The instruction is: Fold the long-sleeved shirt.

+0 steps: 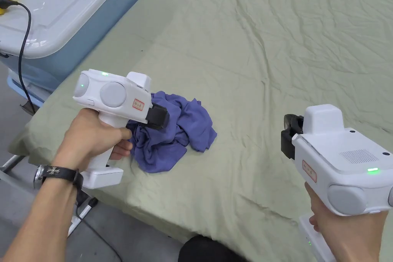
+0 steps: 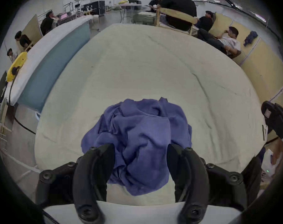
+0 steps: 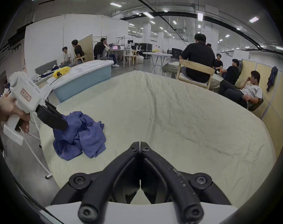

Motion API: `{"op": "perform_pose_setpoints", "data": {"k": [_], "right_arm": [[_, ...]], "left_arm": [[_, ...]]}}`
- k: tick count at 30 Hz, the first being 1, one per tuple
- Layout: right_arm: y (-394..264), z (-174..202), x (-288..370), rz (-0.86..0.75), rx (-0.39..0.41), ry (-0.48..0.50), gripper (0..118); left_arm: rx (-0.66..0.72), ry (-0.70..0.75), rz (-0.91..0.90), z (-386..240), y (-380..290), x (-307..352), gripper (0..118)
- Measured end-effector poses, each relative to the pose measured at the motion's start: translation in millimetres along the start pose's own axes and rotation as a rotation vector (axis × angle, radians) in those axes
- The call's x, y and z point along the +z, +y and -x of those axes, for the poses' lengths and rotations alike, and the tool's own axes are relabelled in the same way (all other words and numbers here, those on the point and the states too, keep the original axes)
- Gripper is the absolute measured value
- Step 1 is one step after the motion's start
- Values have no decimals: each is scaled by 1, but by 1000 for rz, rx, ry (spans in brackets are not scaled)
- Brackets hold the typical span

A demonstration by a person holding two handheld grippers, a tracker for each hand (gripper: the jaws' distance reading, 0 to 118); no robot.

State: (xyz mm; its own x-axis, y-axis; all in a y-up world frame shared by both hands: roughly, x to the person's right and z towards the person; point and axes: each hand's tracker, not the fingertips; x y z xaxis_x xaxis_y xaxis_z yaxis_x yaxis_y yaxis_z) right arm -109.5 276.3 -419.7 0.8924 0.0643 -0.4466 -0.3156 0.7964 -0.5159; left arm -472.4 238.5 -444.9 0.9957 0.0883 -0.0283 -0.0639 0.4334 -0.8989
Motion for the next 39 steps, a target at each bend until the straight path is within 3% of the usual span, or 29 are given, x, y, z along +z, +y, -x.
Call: {"op": "perform_pose_setpoints", "data": {"k": [2,6,8,11,17,27,39], "right_arm": [[-1,-1,-1,10,-12,-4,1],[-3,0,0,16,-16,-3,1],[-3,-1,1,14,-14,-3,1],[0,-2,7,6,-20,-3,1],[5,-8,27,-25,-20,-17,1],[13,-29,80,-122,-59,-51,1],[10,-91,167,-266,-159,-169,1]], "left_arm": [[23,2,37,1,-1,-16,63],[121,-21,73,4,-12,-37,19],[85,-20,48,0,-16,-39,15],[38,4,21,-8,-21,-39,11],[129,3,-109,-11,-29,-1,10],[80,84,-456,-61,-41,123,9],[-70,43,-805,-141,22,277,9]]}}
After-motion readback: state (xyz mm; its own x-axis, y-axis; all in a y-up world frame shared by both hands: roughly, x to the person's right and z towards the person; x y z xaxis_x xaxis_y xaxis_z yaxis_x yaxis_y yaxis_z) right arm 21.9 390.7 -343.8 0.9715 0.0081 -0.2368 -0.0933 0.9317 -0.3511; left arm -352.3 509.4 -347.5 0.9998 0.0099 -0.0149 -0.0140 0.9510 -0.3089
